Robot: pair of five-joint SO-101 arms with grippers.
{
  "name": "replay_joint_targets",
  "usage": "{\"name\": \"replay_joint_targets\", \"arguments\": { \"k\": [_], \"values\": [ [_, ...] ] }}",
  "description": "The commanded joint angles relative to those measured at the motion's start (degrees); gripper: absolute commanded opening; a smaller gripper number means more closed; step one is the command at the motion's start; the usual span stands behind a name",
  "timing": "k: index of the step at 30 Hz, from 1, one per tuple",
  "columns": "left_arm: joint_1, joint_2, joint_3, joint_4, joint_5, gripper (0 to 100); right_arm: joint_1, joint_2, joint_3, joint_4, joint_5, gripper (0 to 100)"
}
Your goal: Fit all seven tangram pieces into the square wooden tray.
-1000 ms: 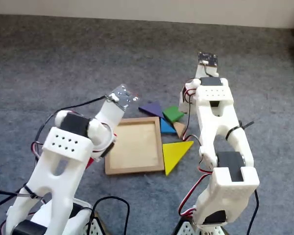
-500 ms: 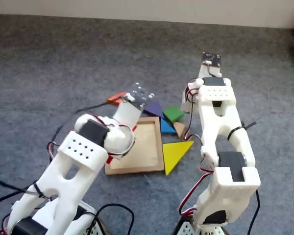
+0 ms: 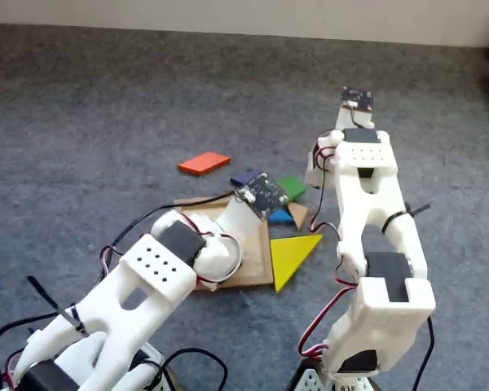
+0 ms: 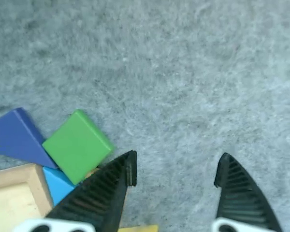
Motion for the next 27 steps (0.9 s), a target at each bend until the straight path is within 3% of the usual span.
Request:
{"name": "replay_joint_targets", "arguments": {
  "k": [1,7,17,22,27],
  "values": [
    [1.45,-0.48,-0.31,-0.88,-0.62,1,1.27,-0.92,-0.48,-0.75,-0.44,26.0],
    [0.92,-0.48,-0.31,-4.48,0.44,1,1.36,-0.92,-0.48,-0.75,-0.44,26.0],
    [-1.54,-0.48,-0.31,-11.6,16.09,1,1.45,-0.92,-0.48,-0.84,-0.44,26.0],
    [-1.27,-0.48,-0.22,-11.25,18.55,1,1.45,-0.92,-0.48,-0.84,-0.44,26.0],
    [-1.36,-0.48,-0.22,-11.16,24.26,11,1.45,-0.92,-0.48,-0.84,-0.44,26.0]
  ]
}}
